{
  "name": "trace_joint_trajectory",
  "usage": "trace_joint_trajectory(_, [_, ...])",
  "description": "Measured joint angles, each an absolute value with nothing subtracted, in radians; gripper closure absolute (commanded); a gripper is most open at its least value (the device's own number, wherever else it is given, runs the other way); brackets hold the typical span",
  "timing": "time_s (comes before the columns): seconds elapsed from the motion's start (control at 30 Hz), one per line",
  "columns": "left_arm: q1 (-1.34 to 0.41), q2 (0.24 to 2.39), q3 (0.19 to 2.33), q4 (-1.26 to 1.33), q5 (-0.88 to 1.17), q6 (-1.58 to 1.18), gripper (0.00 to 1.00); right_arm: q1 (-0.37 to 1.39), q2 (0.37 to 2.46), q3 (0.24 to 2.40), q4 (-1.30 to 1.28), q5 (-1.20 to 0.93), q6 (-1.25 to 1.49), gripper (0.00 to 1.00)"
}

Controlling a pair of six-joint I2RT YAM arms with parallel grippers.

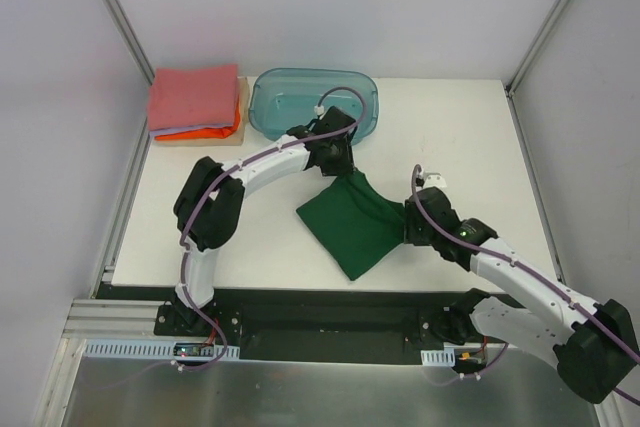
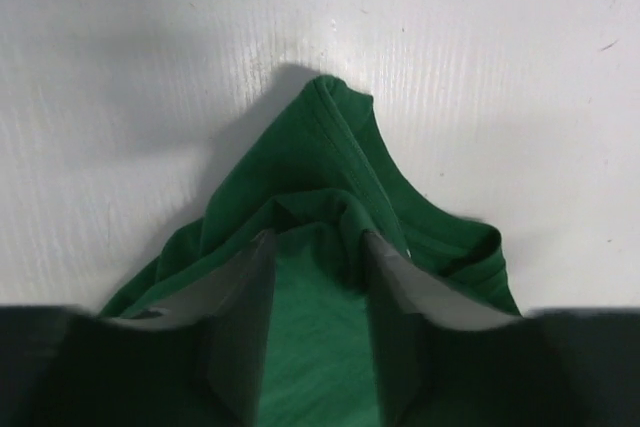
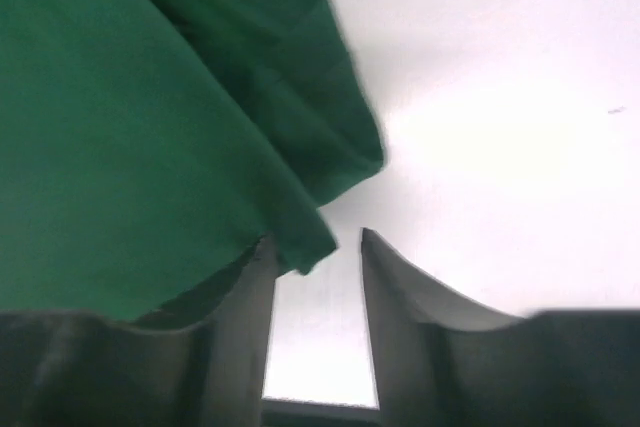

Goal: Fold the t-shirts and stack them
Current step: Fold the long partially folded tshirt into a neat square, then put the neatly folded tshirt into the corner of the board with the left arm

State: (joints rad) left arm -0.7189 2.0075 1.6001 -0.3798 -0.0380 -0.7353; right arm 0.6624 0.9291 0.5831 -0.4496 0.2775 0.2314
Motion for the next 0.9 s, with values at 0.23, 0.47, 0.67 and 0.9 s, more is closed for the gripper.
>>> trace_joint_trajectory(0.23, [-0.718,1.988,1.612,-0.377,-0.056,-0.719,0.01,0.645,0.933,0.605,-0.466,0.369,0.179,0.04])
trace_joint_trajectory(0.47, [-0.719,1.769,1.46,-0.358,0.039,-0.698,0.01,0.645,0.795,0.603,-0.428,0.07,0.158,0.04])
trace_joint_trajectory(0.67, [-0.728,1.822,1.502,-0.297,0.226,-0.686,0.01,0.645,0.863,0.579,-0.35,-0.118,0.167,0.04])
trace_joint_trajectory(0.9, [-0.735,2.063,1.621,-0.272,0.283,-0.683,0.01,0.618,1.067,0.582,-0.301,-0.076,0.12,0.04])
